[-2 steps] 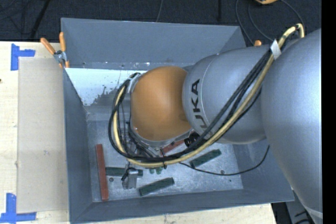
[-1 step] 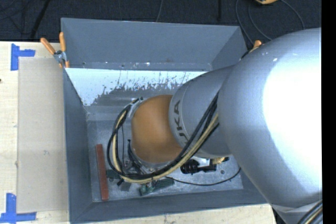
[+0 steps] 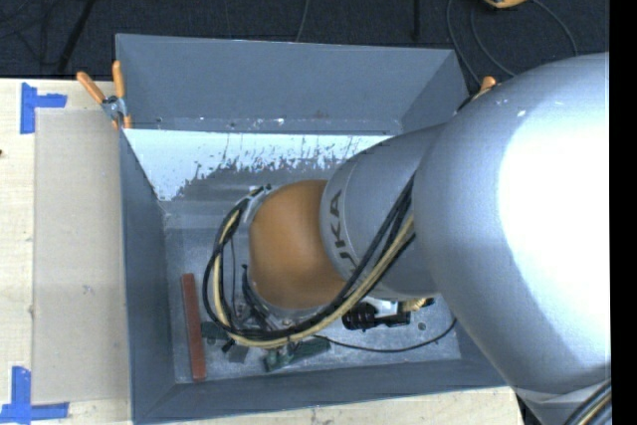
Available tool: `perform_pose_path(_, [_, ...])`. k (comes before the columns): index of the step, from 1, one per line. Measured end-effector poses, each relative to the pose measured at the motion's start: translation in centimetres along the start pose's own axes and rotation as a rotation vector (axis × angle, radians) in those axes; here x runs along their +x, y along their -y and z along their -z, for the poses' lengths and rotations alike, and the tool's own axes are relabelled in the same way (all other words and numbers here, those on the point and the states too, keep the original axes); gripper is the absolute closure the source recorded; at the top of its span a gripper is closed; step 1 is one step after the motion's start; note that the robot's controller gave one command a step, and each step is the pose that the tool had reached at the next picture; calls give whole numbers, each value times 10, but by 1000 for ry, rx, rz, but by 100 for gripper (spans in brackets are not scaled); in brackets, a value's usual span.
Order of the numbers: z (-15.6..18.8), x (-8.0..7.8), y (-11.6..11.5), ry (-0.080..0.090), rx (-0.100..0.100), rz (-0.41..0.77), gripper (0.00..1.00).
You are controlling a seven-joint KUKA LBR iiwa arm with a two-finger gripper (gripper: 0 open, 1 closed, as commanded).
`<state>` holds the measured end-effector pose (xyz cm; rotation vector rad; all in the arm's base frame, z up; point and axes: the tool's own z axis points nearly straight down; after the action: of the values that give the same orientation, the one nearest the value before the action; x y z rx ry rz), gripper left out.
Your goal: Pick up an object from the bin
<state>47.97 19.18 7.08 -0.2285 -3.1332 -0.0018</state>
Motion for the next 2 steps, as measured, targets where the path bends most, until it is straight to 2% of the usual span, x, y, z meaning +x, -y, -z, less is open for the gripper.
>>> perform_pose_path(1, [1,3,9,4,-2,388,100])
perform_pose_path(2, [1,3,9,4,-2,388,100])
